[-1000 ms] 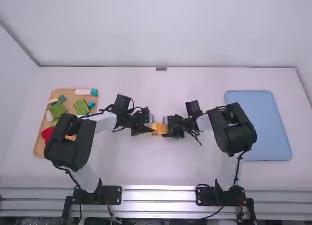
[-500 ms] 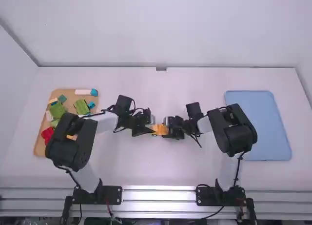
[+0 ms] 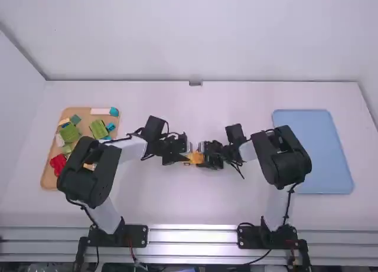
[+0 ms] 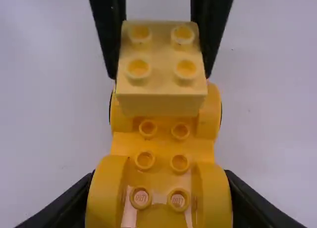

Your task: Assemble lego blocks to make yellow taxi

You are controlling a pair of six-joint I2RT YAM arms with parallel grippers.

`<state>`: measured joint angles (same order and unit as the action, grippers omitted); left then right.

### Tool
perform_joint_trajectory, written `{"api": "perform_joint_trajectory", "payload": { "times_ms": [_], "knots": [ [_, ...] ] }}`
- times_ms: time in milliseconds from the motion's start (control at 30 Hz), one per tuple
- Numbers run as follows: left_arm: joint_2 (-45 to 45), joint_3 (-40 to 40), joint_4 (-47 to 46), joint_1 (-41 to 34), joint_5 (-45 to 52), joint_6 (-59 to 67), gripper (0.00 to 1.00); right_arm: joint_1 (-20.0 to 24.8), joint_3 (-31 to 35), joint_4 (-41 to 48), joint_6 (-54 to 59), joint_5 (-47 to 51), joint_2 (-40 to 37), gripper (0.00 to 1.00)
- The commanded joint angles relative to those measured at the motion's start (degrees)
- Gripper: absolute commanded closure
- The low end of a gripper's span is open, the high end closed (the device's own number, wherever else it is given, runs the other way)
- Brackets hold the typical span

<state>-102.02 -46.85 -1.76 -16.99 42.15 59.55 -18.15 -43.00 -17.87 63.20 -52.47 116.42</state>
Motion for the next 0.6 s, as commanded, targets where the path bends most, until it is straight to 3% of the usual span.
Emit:
{"api": "perform_joint_trajectory", "payload": {
  "times_ms": [0, 567],
  "knots": [
    [-1.75, 0.79, 0.15, -0.72, 0.46, 0.22, 0.96, 0.11, 0.61, 0.31, 0.02, -0.20, -0.61, 0.46],
    [-3.10, 0.79, 1.36, -0.48, 1.95, 0.22, 0.93, 0.11, 0.59, 2.01, 0.02, -0.17, -0.61, 0.45]
  ]
}}
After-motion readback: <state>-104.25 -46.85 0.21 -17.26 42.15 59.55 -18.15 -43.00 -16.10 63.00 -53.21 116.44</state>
